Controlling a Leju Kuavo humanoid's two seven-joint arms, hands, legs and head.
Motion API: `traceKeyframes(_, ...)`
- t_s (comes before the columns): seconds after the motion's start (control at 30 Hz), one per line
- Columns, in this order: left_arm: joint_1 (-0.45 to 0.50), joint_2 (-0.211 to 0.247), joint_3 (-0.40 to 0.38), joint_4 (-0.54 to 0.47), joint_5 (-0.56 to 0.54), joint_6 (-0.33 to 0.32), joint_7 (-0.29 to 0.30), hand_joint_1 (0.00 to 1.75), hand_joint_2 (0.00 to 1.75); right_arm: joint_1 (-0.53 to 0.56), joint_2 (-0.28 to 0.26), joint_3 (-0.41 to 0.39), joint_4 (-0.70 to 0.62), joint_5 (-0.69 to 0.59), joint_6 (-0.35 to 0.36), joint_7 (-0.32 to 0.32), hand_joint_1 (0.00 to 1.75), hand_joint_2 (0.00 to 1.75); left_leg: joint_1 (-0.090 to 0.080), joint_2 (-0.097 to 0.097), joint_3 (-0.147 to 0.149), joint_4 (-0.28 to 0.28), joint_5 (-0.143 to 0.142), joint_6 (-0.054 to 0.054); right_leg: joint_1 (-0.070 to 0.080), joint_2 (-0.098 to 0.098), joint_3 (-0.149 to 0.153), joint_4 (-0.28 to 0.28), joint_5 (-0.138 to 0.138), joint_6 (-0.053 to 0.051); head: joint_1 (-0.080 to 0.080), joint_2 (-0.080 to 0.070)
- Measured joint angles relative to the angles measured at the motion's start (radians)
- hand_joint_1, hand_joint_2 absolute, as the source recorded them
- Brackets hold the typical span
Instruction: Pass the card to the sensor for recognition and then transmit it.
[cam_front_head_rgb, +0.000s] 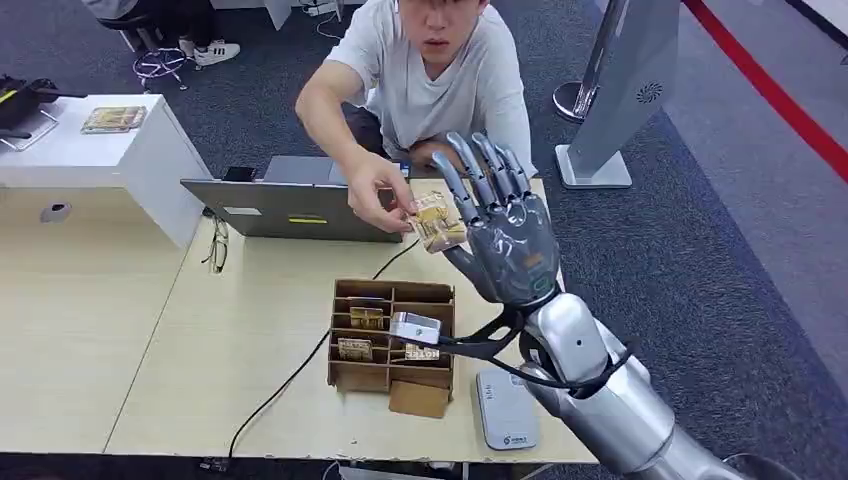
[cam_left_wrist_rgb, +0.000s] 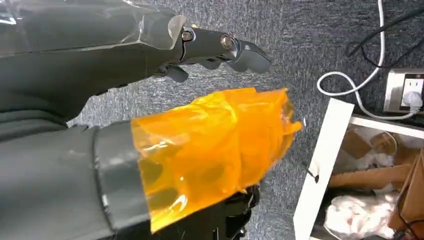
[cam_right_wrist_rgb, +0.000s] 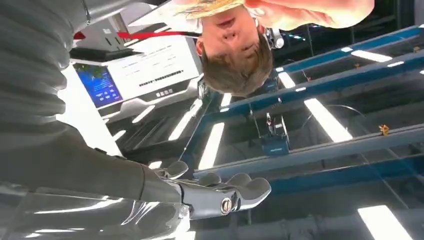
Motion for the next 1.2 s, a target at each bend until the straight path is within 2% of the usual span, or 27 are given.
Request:
traceKeyframes(0.07, 0.000, 0.001, -0.004, 0.000, 0.001, 0.002, 0.000, 0.00, 0.00, -0.001, 0.000, 0.000, 0.000, -0.002, 0.001, -0.002, 0.00, 1.75, 0.000, 0.000, 0.000, 0.000, 0.000, 0.000, 0.000, 0.000, 0.000, 0.000, 0.000, 0.000, 0.000, 0.000)
traceKeyframes(0.1, -0.001, 0.002, -0.006, -0.002, 0.001, 0.003, 0.000, 0.00, 0.00, -0.001, 0.000, 0.000, 0.000, -0.002, 0.004, -0.002, 0.16, 1.75, 0.000, 0.000, 0.000, 0.000, 0.000, 0.000, 0.000, 0.000, 0.000, 0.000, 0.000, 0.000, 0.000, 0.000)
traceKeyframes(0.13, -0.002, 0.002, -0.006, -0.003, 0.001, 0.003, 0.001, 0.00, 0.00, -0.001, 0.000, 0.001, 0.000, -0.002, 0.007, -0.001, 0.87, 1.75, 0.000, 0.000, 0.000, 0.000, 0.000, 0.000, 0.000, 0.000, 0.000, 0.000, 0.000, 0.000, 0.000, 0.000)
traceKeyframes(0.17, -0.002, 0.002, -0.007, -0.005, 0.001, 0.003, 0.003, 0.00, 0.00, -0.001, 0.000, 0.001, 0.000, -0.002, 0.009, 0.000, 1.34, 1.75, 0.000, 0.000, 0.000, 0.000, 0.000, 0.000, 0.000, 0.000, 0.000, 0.000, 0.000, 0.000, 0.000, 0.000)
traceKeyframes(0.2, -0.003, 0.002, -0.008, -0.006, 0.001, 0.003, 0.005, 0.00, 0.00, -0.001, 0.000, 0.001, 0.000, -0.002, 0.013, 0.001, 1.52, 1.75, 0.000, 0.000, 0.000, 0.000, 0.000, 0.000, 0.000, 0.000, 0.000, 0.000, 0.000, 0.000, 0.000, 0.000)
traceKeyframes(0.27, -0.004, 0.002, -0.010, -0.006, 0.001, 0.003, 0.009, 0.00, 0.00, -0.001, 0.000, 0.002, 0.000, -0.003, 0.012, 0.000, 1.55, 1.75, 0.000, 0.000, 0.000, 0.000, 0.000, 0.000, 0.000, 0.000, 0.000, 0.000, 0.000, 0.000, 0.000, 0.000)
traceKeyframes(0.3, -0.004, 0.002, -0.010, -0.006, 0.001, 0.003, 0.009, 0.00, 0.00, -0.001, 0.000, 0.002, 0.000, -0.003, 0.011, -0.002, 1.69, 1.75, 0.000, 0.000, 0.000, 0.000, 0.000, 0.000, 0.000, 0.000, 0.000, 0.000, 0.000, 0.000, 0.000, 0.000)
traceKeyframes(0.33, -0.005, 0.002, -0.012, -0.006, 0.002, 0.003, 0.009, 0.00, 0.00, -0.001, 0.000, 0.002, 0.000, -0.004, 0.011, -0.002, 1.75, 1.75, 0.000, 0.000, 0.000, 0.000, 0.000, 0.000, 0.000, 0.000, 0.000, 0.000, 0.000, 0.000, 0.000, 0.000)
traceKeyframes(0.77, -0.021, 0.002, -0.016, -0.002, 0.028, 0.004, -0.023, 0.00, 0.00, -0.002, 0.000, 0.003, 0.002, -0.026, 0.003, -0.017, 1.75, 1.75, 0.000, 0.000, 0.000, 0.000, 0.000, 0.000, 0.000, 0.000, 0.000, 0.000, 0.000, 0.000, 0.000, 0.000)
traceKeyframes(0.97, -0.021, 0.003, -0.016, -0.002, 0.032, 0.002, -0.015, 0.00, 0.00, -0.006, 0.000, 0.004, -0.003, -0.040, 0.016, -0.017, 1.75, 1.75, 0.000, 0.000, 0.000, 0.000, 0.000, 0.000, 0.000, 0.000, 0.000, 0.000, 0.000, 0.000, 0.000, 0.000)
traceKeyframes(1.1, -0.020, 0.004, -0.016, 0.001, 0.036, 0.000, -0.029, 0.00, 0.00, -0.006, 0.000, 0.004, -0.002, -0.083, 0.012, -0.039, 1.75, 1.75, 0.000, 0.000, 0.000, 0.000, 0.000, 0.000, 0.000, 0.000, 0.000, 0.000, 0.000, 0.000, 0.000, 0.000)
traceKeyframes(1.2, -0.016, 0.004, -0.018, 0.000, 0.035, 0.000, -0.029, 0.00, 0.00, -0.006, 0.000, 0.008, -0.013, -0.139, 0.035, -0.044, 1.75, 1.75, 0.000, 0.000, 0.000, 0.000, 0.000, 0.000, 0.000, 0.000, 0.000, 0.000, 0.000, 0.000, 0.000, 0.000)
